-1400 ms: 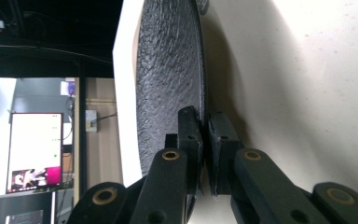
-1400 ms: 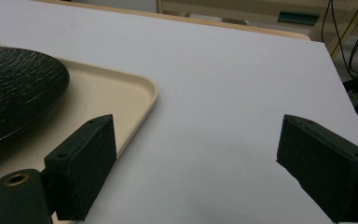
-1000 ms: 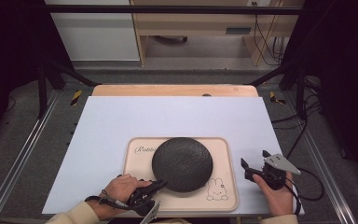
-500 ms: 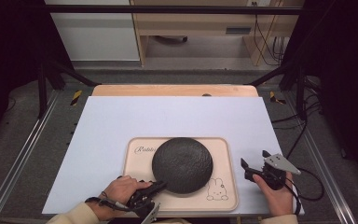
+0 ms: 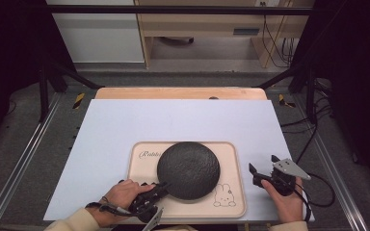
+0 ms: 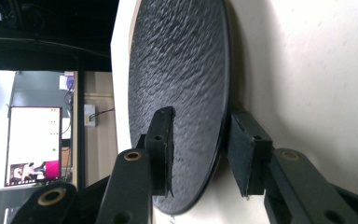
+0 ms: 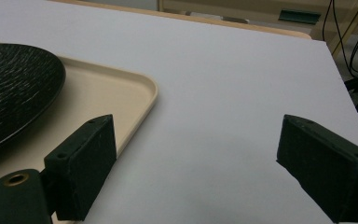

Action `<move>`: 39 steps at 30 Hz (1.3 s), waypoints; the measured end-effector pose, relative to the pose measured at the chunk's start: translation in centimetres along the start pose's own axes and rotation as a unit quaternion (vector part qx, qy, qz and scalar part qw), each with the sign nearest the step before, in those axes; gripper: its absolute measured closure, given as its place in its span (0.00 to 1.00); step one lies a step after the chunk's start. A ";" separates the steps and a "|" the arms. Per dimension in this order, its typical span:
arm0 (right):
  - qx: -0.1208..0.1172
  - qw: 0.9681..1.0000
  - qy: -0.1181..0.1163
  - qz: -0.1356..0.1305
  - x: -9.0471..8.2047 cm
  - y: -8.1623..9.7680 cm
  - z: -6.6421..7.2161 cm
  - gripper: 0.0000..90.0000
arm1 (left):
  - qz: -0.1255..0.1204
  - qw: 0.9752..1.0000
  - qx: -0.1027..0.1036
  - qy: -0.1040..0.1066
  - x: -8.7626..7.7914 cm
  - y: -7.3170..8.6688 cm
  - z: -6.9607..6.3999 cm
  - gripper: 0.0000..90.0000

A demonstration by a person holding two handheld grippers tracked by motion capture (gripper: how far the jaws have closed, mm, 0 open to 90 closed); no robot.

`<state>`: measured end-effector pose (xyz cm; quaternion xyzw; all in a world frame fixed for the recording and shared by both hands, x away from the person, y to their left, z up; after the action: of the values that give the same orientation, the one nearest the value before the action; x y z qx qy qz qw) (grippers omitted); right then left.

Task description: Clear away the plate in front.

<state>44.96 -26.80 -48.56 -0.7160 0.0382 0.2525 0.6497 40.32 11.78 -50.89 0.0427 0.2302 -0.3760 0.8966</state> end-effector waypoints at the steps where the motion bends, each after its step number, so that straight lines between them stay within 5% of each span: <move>1: 0.001 1.000 0.000 0.000 0.0 0.0 0.0 0.13 | 0.004 1.000 0.007 0.001 -0.1 0.1 0.1 0.69; 17: 0.000 1.000 -0.001 0.001 0.0 0.0 0.1 0.13 | -0.005 1.000 -0.002 -0.021 -2.6 1.9 0.6 0.70; 31: 0.000 1.000 0.000 0.003 0.0 0.0 0.1 0.13 | 0.036 0.998 0.005 -0.046 -2.5 5.0 3.3 0.70; 39: -0.001 1.000 0.001 0.003 0.1 0.0 0.1 0.13 | 0.075 0.995 -0.010 -0.066 -1.3 7.7 5.0 0.70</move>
<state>45.00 -26.74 -48.60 -0.7166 0.0403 0.2540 0.6483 46.81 16.90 -46.56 0.0257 0.1704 -0.3070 0.9360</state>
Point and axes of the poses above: each handheld gripper's, and its own axes: x roughly forward along the jaws, y roughly out of its underside, z roughly to its left, the point moved 4 cm from there along x, roughly forward along the jaws, and after that the axes turned 1 degree about z, right-handed, at the moved point
